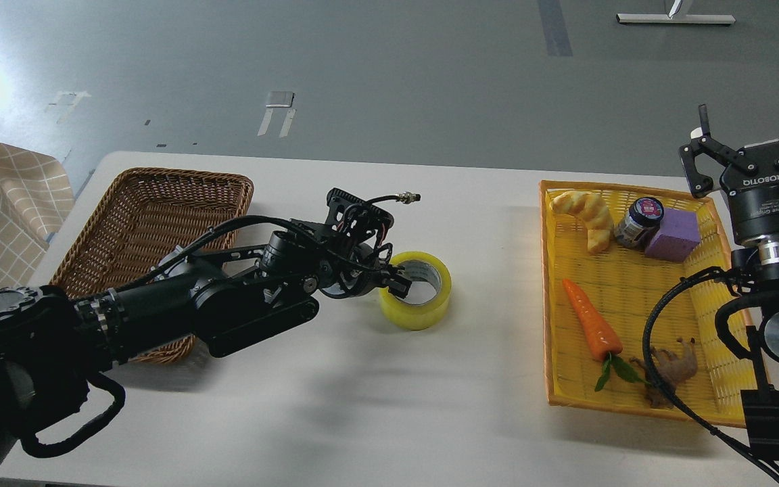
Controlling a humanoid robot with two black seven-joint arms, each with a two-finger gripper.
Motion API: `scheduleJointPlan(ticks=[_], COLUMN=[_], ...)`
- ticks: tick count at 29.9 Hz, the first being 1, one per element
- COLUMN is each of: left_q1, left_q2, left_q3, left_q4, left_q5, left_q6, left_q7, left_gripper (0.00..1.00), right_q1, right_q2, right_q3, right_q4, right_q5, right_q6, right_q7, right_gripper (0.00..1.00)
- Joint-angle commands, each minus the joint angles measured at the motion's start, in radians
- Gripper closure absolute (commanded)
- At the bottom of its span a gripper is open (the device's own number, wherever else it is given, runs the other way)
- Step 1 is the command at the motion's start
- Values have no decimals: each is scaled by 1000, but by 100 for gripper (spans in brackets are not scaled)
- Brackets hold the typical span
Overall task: Place and transfer tape with both arms
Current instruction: 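Grip the tape roll through its hole with the left gripper, then lift the tape roll and carry it over the wicker basket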
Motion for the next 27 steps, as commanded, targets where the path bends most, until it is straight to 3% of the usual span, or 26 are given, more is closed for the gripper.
scheduleJointPlan(ticks=[1, 9, 18, 27], left_q1=[-51, -185, -206, -216], left_q2=[16, 127, 327, 536], left_q3=[-14, -14, -15, -15], left_q4=[-13, -17, -79, -116], left_q5=[-13, -196, -228, -230], left_q6=[-1, 1, -5, -5], left_q7=[-9, -15, -49, -126], left_gripper=[100, 100, 100, 100], right_q1=[1, -1, -4, -5], right_q2=[0, 0, 0, 0], right_q3=[0, 0, 0, 0], right_q4=[1, 1, 1, 1], right_q5=[0, 0, 0, 0], right_q6=[0, 0, 0, 0], right_q7=[0, 0, 0, 0], right_gripper=[0, 0, 0, 0])
